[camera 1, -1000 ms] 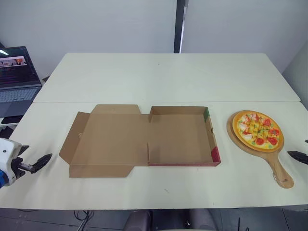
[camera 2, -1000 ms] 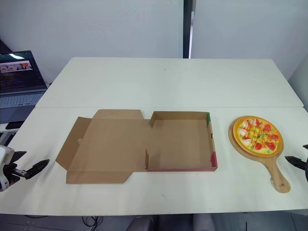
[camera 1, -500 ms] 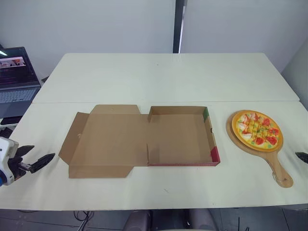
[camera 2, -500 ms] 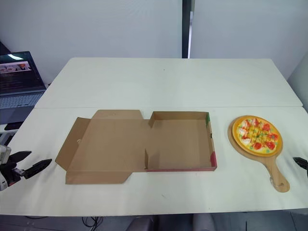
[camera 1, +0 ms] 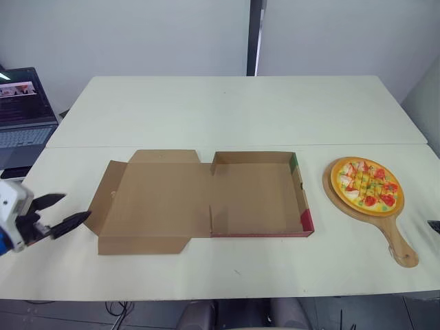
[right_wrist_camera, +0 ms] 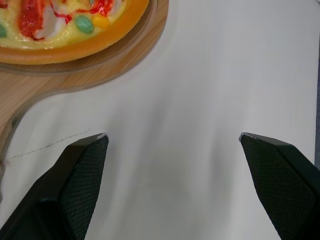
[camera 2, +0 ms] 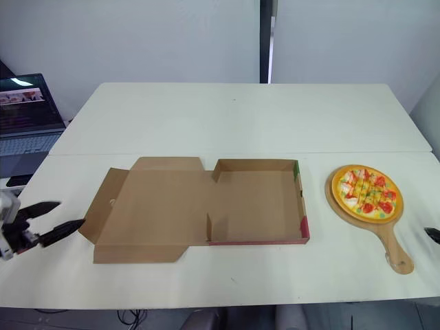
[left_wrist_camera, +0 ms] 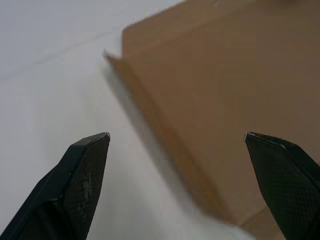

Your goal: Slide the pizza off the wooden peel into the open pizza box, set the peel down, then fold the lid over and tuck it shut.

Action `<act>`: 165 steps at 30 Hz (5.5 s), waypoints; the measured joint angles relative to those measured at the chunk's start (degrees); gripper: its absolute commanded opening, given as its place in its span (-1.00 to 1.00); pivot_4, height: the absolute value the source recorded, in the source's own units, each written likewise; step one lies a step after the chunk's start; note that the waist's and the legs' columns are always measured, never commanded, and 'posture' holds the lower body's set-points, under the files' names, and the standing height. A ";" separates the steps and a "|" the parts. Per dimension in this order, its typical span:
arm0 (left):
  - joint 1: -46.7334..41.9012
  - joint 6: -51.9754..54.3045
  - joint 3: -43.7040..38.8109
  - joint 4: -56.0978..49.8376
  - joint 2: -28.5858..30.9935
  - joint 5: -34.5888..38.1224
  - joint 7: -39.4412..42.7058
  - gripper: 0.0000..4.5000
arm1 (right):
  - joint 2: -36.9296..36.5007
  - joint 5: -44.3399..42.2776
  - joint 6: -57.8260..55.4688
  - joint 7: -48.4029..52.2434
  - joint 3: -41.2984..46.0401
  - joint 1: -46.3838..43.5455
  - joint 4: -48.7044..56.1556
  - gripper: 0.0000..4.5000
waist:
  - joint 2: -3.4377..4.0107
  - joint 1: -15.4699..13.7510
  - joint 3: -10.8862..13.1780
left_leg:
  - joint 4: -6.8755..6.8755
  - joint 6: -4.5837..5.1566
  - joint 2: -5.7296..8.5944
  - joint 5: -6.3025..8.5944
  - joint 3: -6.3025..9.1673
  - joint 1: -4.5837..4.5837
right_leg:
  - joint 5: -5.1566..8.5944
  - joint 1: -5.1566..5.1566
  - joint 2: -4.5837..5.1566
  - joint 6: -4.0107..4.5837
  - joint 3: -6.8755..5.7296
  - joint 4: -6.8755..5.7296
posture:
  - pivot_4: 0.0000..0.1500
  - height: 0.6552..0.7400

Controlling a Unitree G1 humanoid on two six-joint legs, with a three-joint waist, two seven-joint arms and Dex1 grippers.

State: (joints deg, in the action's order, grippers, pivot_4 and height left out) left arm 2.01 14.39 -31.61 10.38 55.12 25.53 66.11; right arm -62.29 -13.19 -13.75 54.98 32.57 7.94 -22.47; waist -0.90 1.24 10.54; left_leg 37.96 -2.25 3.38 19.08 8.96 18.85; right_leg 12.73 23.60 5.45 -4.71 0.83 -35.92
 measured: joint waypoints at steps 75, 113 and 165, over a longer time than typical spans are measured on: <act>-30.92 26.01 25.48 -33.29 -3.14 18.62 0.36 1.00 | 10.19 -7.71 -27.72 -12.74 -5.88 -4.92 30.73 -0.29 | 0.17 0.47 0.14 | 0.10 -0.15 -0.07 -0.10 -0.28 0.09 | -0.04 0.24 -0.17 0.04 0.31 -0.06 | 1.00 1.00; -15.08 25.24 14.55 -38.52 3.75 20.25 0.74 1.00 | 1.13 -1.53 -16.87 3.52 -31.34 -31.69 34.57 -0.29 | 0.22 0.39 0.18 | 0.14 -0.25 -0.09 -0.15 -0.19 1.03 | -0.24 1.16 -0.15 0.26 0.13 -0.07 | 1.00 1.00; -18.53 25.92 18.35 -40.10 3.44 21.31 -0.73 1.00 | 0.83 10.52 -1.73 1.78 -33.11 -40.28 22.28 -0.29 | 0.22 0.44 0.18 | 0.17 -0.25 -0.14 -0.15 -0.63 1.15 | -0.41 1.55 -0.15 0.40 0.36 -0.18 | 1.00 1.00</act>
State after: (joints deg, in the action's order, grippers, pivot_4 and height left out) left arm -16.52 40.31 -13.27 -29.71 58.56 46.84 65.39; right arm -61.46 -2.67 -15.47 56.76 -0.53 -32.34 -0.19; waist -0.67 1.68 10.72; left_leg 38.13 -2.51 3.24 18.92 8.32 20.00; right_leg 12.32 25.15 5.30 -4.31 1.19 -36.11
